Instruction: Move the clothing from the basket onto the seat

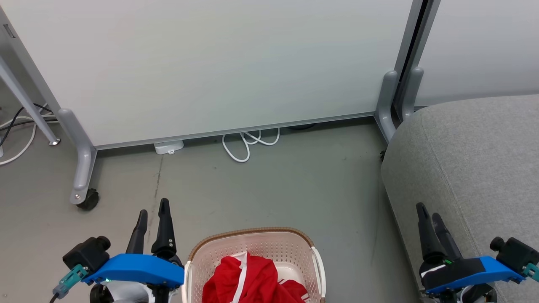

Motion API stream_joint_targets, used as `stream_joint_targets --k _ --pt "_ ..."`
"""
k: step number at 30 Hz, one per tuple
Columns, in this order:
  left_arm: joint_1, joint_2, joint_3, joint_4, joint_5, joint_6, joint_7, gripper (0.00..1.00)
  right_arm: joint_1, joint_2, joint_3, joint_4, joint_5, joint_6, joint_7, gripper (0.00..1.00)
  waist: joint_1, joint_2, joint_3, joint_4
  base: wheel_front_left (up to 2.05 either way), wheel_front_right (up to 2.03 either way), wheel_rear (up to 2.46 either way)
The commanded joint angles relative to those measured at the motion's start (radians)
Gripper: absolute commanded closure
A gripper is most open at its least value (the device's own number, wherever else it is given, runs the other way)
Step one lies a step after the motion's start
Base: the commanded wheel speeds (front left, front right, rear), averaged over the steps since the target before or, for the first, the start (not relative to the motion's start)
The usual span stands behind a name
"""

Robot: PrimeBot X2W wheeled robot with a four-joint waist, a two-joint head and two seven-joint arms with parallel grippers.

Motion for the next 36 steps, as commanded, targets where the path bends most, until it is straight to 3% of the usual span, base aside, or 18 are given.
stream_joint_targets --k 1,36 --pt "-0.013 0.005 -0.009 -0.011 0.04 -0.002 -0.012 0.0 -0.019 -0.008 0.001 -0.011 -0.042 0.001 -0.01 0.0 0.0 0.0 -0.001 0.001 0.0 0.0 0.0" --pt "-0.003 0.004 -0.05 0.04 0.392 -0.002 -0.1 0.0 0.009 -0.011 0.026 -0.04 -0.399 0.002 -0.044 0.0 0.0 0.0 -0.006 0.013 0.0 0.0 0.0"
